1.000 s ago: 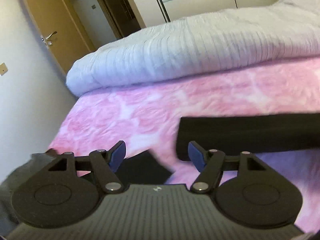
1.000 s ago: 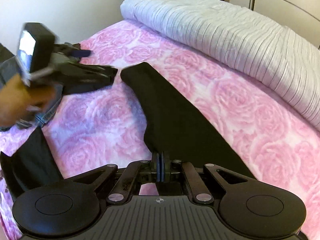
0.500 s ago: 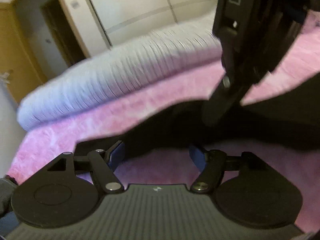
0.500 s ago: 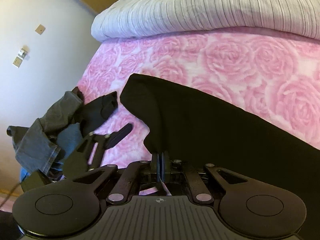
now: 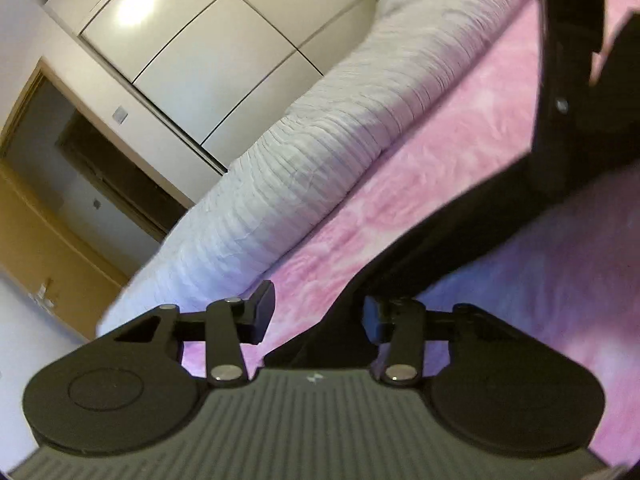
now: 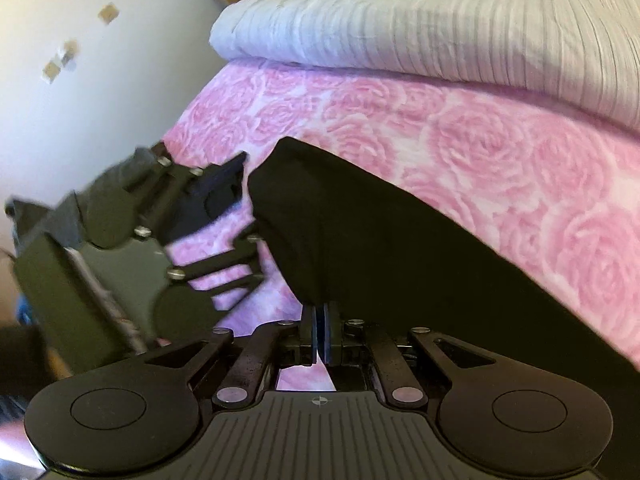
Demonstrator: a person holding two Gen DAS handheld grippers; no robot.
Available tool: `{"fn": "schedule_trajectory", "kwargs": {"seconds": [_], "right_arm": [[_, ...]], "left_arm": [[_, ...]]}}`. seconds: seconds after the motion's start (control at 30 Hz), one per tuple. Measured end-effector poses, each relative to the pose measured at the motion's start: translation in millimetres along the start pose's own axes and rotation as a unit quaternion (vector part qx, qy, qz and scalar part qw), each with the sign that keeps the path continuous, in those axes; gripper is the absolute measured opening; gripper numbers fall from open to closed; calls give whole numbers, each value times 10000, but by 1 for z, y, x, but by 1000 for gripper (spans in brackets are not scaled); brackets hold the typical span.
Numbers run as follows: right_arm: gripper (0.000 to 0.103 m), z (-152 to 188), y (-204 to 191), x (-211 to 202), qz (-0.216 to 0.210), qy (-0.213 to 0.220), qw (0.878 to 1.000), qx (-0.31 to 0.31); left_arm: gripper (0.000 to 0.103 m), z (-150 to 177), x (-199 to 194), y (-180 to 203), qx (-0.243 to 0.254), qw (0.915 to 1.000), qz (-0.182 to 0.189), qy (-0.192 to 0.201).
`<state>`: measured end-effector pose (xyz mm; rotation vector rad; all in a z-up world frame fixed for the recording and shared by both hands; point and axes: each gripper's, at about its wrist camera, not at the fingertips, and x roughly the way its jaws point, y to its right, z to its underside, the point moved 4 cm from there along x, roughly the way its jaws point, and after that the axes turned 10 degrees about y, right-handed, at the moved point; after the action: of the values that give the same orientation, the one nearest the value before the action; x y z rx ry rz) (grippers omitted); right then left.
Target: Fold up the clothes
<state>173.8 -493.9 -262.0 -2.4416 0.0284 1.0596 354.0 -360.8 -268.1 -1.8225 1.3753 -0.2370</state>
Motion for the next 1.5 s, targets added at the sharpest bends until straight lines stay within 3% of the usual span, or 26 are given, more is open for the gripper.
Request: {"fn": "schedule_trajectory", "kwargs": {"seconds": [0.17, 0.27, 0.33, 0.4, 0.47, 0.5, 0.57, 0.63, 0.7, 0.77, 0.83, 0.9, 1.07, 1.13, 1.2, 1.27, 1.37, 1.43, 1.5], "right_arm": [[2, 14, -10, 7, 135, -112, 9993, -324], [2, 24, -7, 13, 154, -207, 9994, -217], [2, 31, -6, 17, 128, -273, 9995, -132], [2, 38, -9, 23, 134, -413, 9989, -196], [2, 45, -13, 30, 144, -571, 9978, -307], [5, 49, -15, 33, 163, -656, 9968, -423], [20, 58, -21, 38, 218, -834, 9935, -739], [55, 68, -26, 40, 325, -920, 9891, -1102], [60, 78, -25, 35, 405, -942, 9883, -1127], [61, 87, -21, 28, 475, -954, 9886, -1063], [62, 96, -18, 22, 546, -966, 9888, -999], [62, 105, -15, 15, 622, -964, 9892, -913], [62, 122, -10, 2, 885, -893, 9902, -609], [62, 128, -9, -1, 1004, -890, 9893, -564], [62, 131, -9, -6, 1094, -856, 9887, -563], [62, 135, -7, -12, 1166, -793, 9884, -561], [62, 141, -4, -17, 1282, -724, 9878, -500], [62, 146, -2, -20, 1331, -726, 9878, -365], [62, 150, -3, -22, 1333, -745, 9880, -239]], "left_arm": [[42, 27, -25, -39, 323, 9974, -231, -606], [41, 48, -37, -55, 240, 9947, -241, -966], [42, 59, -42, -53, 242, 9932, -108, -1131], [53, 72, -50, -40, 341, 9917, 168, -1228], [57, 80, -49, -21, 431, 9887, 431, -1370], [59, 85, -46, -13, 454, 9872, 536, -1434], [59, 92, -40, 0, 477, 9846, 691, -1535], [60, 103, -35, 13, 823, 9819, 803, -1503], [62, 119, -27, 24, 1466, 9742, 932, -1439], [61, 134, -16, 25, 1757, 9682, 1069, -1425], [61, 146, -2, 9, 1440, 9703, 1226, -1511], [61, 158, 10, -16, 1196, 9723, 1103, -1680], [62, 206, 44, -51, 1325, 9631, 894, -2165], [61, 217, 61, -71, 1309, 9632, 593, -2271], [54, 235, 80, -100, 1347, 9579, 6, -2534], [55, 258, 96, -131, 910, 9501, -424, -2954], [54, 278, 110, -155, 170, 9372, -558, -3440], [51, 269, 109, -163, -362, 9404, -483, -3346], [53, 255, 100, -173, -959, 9467, -398, -3048]]}}
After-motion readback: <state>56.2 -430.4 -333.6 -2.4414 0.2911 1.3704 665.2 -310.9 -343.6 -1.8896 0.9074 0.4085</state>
